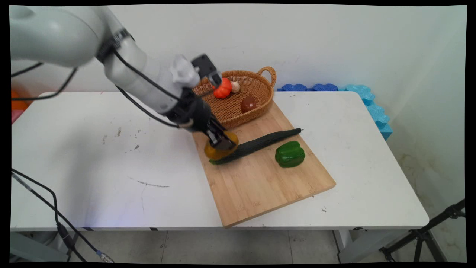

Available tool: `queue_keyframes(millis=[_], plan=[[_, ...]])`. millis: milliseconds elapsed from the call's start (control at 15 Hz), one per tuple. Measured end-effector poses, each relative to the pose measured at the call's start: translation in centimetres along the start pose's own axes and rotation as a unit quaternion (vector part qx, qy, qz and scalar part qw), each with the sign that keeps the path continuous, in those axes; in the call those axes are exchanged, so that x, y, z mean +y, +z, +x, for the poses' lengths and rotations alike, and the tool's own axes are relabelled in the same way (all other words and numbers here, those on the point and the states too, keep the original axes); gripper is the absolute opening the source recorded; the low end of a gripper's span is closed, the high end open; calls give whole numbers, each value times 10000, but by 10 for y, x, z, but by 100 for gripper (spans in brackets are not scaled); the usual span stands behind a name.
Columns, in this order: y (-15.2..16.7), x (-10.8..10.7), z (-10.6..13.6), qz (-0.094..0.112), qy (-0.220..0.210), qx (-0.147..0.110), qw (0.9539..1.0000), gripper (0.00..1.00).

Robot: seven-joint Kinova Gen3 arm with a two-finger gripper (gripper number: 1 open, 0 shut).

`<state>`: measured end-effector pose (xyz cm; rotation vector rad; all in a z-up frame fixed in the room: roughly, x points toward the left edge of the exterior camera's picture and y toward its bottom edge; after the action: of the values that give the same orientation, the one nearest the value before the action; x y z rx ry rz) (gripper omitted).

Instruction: Place the picked object on the cutting board

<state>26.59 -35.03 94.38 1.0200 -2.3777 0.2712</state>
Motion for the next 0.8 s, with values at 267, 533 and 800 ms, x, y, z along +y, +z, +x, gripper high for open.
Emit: queue_keyframes(millis=[267, 533, 800], plan=[[37, 12, -5, -21, 14, -31, 10000, 0], [64, 20, -8, -17, 52, -58, 10000, 0], [86, 25, -12, -14, 92, -69, 9999, 0]])
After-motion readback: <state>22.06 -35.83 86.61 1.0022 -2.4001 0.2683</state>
